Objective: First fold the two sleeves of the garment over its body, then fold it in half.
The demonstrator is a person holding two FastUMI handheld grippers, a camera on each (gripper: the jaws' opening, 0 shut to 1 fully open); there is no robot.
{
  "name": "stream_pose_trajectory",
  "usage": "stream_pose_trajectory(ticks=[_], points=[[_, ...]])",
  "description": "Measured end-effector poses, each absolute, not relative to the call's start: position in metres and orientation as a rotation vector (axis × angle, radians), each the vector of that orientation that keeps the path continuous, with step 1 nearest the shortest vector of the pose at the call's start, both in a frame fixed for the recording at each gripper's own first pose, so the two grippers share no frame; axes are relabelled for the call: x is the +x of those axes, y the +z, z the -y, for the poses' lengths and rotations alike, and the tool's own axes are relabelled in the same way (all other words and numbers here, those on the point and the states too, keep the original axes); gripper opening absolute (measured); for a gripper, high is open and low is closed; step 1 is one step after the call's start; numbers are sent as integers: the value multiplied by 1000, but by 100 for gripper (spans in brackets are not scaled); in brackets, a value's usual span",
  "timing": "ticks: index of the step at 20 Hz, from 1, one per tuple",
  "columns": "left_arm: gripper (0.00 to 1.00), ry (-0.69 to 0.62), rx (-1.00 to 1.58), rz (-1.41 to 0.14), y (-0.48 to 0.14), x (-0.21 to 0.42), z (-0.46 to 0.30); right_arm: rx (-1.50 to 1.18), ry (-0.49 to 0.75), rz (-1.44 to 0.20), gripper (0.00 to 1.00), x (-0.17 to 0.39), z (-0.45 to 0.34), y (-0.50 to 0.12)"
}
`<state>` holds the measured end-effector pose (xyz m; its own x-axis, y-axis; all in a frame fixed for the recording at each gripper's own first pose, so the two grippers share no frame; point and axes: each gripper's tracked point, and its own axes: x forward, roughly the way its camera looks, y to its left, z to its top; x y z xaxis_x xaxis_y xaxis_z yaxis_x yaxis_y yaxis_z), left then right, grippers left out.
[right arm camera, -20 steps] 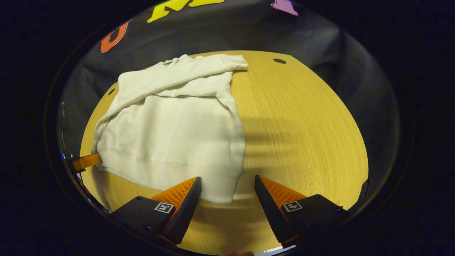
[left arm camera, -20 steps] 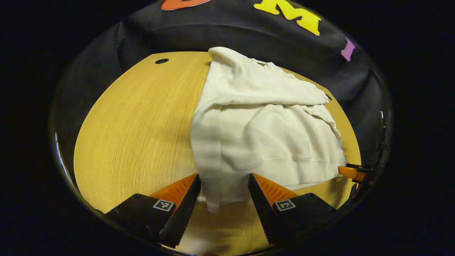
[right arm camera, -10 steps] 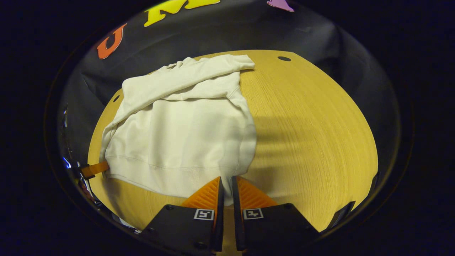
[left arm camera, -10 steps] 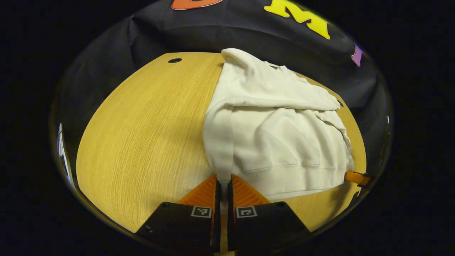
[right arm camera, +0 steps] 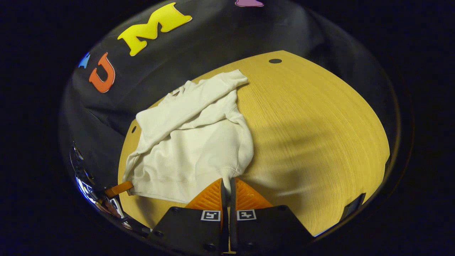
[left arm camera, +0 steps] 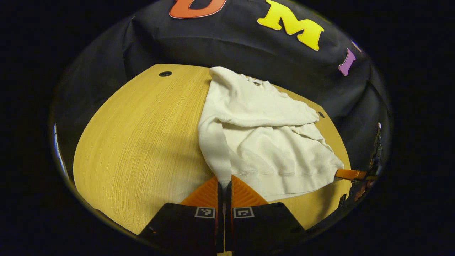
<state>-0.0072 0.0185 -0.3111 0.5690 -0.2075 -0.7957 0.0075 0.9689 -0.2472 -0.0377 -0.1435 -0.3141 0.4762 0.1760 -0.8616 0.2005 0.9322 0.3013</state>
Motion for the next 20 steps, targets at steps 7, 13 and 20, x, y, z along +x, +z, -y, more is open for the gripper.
stream_pose_trajectory(ticks=[7,13,20], points=[[4,-210,-180,-820,-239,45,-12,434,48,-897,2,42,137,-234],[4,-229,-219,-710,-184,135,-1,394,125,-796,2,130,123,-178],[4,-179,-339,-728,-162,245,-9,330,154,-785,2,259,113,-160]])
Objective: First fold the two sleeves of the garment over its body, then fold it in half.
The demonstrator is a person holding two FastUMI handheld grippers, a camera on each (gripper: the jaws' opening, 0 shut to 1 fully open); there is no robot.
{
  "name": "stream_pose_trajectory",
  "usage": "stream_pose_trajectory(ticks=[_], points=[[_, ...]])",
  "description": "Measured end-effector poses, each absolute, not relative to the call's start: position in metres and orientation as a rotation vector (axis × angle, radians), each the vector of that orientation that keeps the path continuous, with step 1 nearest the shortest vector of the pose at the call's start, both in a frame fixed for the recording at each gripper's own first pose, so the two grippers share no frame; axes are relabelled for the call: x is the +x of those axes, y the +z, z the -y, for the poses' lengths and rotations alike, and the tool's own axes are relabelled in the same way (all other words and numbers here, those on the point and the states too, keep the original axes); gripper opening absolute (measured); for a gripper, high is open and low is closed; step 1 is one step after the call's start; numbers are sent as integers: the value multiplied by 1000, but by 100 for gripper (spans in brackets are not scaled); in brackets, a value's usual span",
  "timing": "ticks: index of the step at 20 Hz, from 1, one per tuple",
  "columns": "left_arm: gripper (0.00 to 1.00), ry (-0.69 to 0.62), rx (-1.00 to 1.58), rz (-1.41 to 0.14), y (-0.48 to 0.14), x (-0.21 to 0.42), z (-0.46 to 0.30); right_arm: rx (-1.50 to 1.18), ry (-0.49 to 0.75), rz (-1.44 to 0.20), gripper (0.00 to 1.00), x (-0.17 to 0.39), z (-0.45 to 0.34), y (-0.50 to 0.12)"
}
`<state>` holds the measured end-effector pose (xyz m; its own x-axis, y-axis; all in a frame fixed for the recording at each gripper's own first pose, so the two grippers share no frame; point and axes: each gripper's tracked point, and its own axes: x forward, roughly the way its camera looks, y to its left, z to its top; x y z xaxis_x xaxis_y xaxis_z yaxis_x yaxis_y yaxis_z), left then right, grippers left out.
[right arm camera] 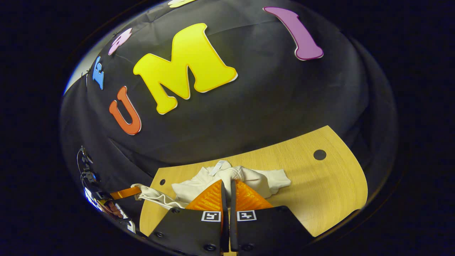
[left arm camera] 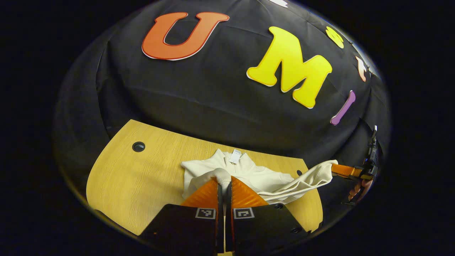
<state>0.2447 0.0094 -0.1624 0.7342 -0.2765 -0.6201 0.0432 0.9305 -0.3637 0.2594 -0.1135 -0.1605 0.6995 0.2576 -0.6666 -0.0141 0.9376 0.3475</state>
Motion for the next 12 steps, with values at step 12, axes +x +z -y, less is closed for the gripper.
stream_pose_trajectory(ticks=[12], points=[[4,-129,-321,-823,-318,359,7,285,109,-890,2,368,107,-365]])
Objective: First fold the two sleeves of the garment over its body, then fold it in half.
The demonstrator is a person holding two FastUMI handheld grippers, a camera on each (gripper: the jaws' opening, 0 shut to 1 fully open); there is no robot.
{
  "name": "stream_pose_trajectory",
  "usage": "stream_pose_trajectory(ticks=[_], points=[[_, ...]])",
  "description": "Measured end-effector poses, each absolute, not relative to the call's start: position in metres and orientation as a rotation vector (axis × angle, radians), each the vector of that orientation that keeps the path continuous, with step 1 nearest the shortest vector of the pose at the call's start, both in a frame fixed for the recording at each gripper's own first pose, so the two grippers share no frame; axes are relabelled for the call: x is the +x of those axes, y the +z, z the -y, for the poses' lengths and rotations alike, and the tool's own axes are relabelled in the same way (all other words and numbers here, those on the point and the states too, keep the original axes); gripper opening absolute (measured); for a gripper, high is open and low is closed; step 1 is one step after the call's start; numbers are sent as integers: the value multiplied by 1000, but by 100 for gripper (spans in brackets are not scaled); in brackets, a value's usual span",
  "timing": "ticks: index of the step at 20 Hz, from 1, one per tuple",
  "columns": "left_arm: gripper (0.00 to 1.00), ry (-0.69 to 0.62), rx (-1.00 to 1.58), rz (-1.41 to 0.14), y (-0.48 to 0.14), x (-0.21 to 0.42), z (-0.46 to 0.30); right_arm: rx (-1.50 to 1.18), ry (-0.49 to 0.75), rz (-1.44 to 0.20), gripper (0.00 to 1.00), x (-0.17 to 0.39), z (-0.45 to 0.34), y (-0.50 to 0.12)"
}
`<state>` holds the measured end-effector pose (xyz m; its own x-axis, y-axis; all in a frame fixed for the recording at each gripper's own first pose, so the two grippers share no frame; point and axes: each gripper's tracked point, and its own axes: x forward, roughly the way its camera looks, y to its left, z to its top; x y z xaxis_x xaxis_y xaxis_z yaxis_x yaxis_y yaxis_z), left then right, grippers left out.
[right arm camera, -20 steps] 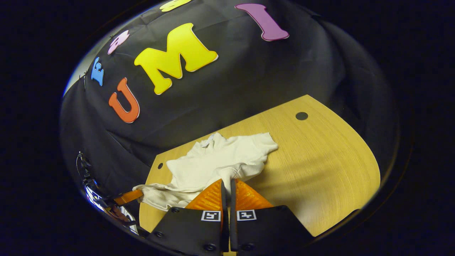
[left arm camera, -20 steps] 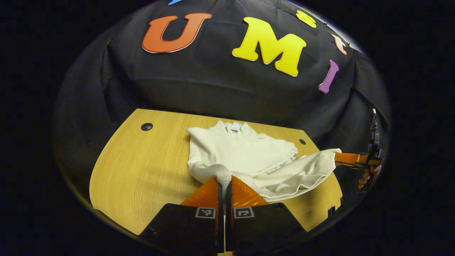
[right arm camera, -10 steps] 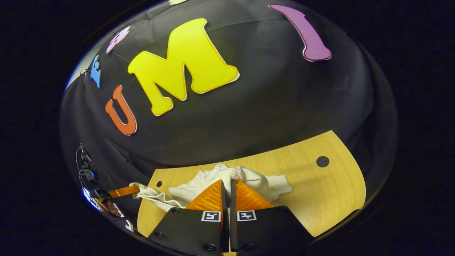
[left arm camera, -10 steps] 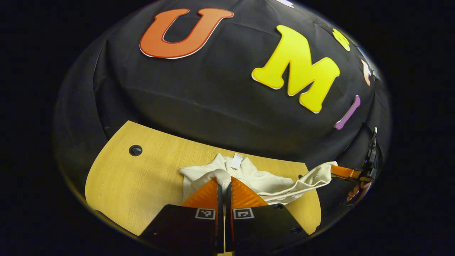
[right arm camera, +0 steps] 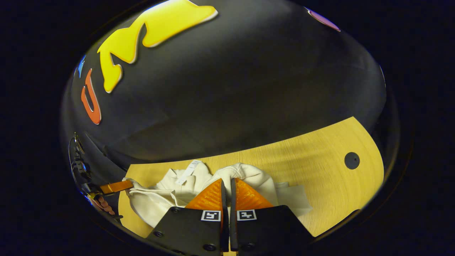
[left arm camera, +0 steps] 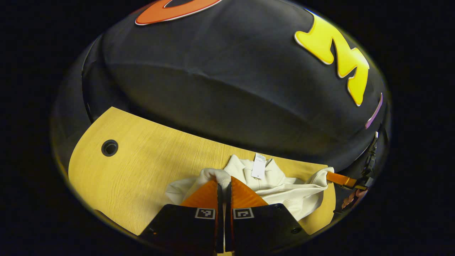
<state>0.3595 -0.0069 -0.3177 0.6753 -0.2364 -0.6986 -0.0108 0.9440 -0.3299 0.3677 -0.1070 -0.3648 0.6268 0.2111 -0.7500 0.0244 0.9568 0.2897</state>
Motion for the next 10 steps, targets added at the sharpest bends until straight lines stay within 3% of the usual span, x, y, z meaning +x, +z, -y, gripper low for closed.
stream_pose_trajectory(ticks=[6,7,8,10], points=[[4,-110,-249,-783,-355,388,8,298,68,-848,3,378,111,-394],[6,-109,-238,-792,-359,387,7,297,65,-850,10,379,110,-400],[8,-110,-239,-795,-360,384,8,298,67,-846,10,380,109,-400],[19,-111,-243,-795,-354,382,5,291,62,-827,19,379,116,-397]])
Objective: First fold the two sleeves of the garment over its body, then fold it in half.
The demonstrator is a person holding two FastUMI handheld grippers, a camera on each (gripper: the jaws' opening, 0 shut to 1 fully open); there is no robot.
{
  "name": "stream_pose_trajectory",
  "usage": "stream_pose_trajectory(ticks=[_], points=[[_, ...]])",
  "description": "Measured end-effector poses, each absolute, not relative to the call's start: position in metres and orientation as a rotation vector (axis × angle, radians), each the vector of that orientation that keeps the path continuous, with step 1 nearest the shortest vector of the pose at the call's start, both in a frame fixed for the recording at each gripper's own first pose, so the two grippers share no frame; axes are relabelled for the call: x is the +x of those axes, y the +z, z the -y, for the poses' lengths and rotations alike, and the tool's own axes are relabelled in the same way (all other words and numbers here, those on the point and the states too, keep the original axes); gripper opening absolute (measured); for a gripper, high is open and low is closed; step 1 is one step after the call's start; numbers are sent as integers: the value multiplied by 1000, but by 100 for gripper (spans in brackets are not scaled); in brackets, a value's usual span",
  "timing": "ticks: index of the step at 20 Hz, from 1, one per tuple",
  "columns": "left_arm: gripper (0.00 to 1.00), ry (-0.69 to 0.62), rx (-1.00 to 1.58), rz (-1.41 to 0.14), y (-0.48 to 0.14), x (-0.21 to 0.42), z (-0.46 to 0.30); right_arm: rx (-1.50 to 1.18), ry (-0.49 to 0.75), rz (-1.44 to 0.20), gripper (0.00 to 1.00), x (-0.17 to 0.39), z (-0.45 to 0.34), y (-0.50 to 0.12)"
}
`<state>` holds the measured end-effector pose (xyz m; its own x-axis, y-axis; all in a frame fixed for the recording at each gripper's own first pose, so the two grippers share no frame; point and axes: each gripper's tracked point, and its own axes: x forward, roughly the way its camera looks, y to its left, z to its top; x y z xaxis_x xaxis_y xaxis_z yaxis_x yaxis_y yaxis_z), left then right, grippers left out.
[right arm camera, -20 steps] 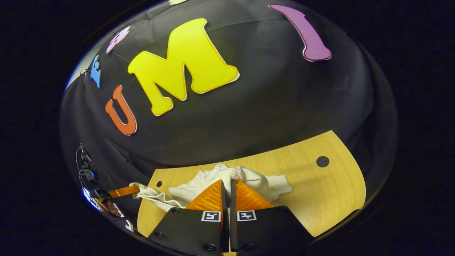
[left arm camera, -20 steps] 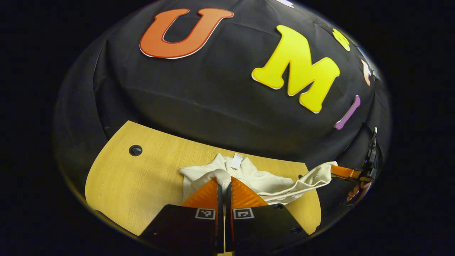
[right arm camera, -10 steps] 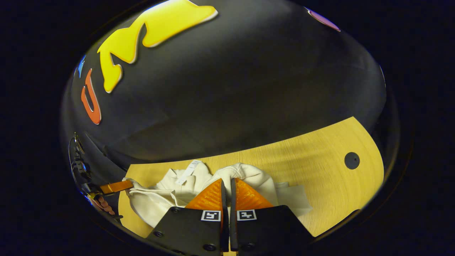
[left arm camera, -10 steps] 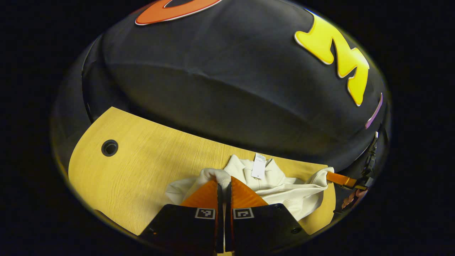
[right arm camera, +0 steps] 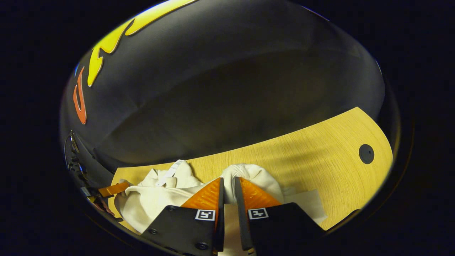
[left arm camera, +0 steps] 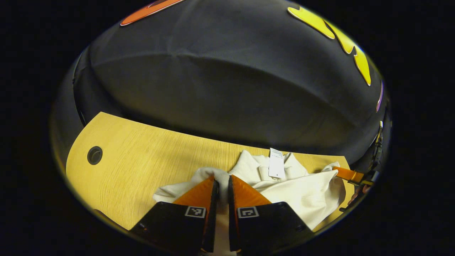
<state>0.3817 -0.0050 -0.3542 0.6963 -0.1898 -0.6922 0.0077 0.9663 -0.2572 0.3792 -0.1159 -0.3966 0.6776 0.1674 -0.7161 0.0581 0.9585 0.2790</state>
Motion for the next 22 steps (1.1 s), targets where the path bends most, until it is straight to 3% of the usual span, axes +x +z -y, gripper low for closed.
stream_pose_trajectory(ticks=[1,2,3,4,5,6,7,9,10,11,12,16,22], points=[[31,-106,-242,-787,-350,384,4,292,64,-803,25,385,122,-389],[32,-93,-235,-767,-345,385,1,279,61,-781,29,389,130,-383],[47,-77,-228,-741,-335,386,-5,255,57,-762,46,391,140,-378],[62,-58,-218,-714,-324,388,-13,235,57,-741,55,392,147,-370],[88,-36,-201,-691,-317,390,-23,209,49,-728,72,386,150,-365],[100,-14,-183,-678,-309,388,-31,189,48,-716,74,380,151,-355],[98,1,-176,-659,-295,383,-36,165,46,-700,72,376,153,-347],[98,6,-158,-600,-271,366,-36,123,42,-657,89,363,152,-329],[98,10,-141,-567,-256,356,-37,104,34,-633,86,355,153,-316],[99,10,-125,-537,-242,345,-34,91,27,-614,96,346,151,-300],[99,7,-114,-507,-228,335,-30,89,27,-591,89,332,146,-280],[98,-20,-118,-345,-139,287,-17,79,26,-441,98,274,135,-168],[98,-113,-29,-102,12,190,9,-40,105,-207,93,185,98,-32]])
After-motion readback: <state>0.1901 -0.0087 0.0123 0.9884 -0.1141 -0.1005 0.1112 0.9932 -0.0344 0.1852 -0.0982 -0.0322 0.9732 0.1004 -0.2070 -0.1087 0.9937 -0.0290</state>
